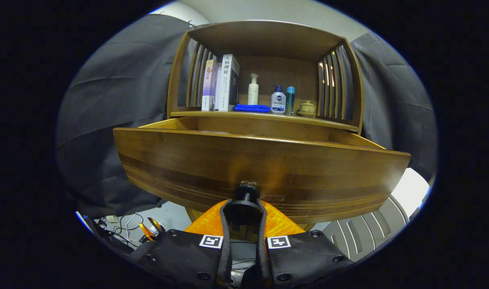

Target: Pull open the drawer, take out the items inside it, and place them on the countertop above the cabinet.

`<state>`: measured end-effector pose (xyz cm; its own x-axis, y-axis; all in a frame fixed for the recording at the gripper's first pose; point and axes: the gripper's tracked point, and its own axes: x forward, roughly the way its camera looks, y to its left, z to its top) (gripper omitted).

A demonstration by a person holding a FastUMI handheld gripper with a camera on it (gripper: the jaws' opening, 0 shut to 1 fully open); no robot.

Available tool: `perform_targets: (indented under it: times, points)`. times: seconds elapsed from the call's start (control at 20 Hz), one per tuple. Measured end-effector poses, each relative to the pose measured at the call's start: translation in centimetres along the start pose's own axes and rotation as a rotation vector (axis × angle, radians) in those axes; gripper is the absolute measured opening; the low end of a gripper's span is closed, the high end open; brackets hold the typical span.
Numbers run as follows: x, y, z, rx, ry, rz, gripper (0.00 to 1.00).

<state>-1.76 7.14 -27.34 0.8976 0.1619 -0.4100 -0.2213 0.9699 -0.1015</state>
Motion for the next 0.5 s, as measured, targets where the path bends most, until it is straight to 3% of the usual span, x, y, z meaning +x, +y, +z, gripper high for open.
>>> perform_targets:
  times: [0.5]
  points:
    - [-1.4,0.5,-0.8,0.013,0.018,0.029,0.26]
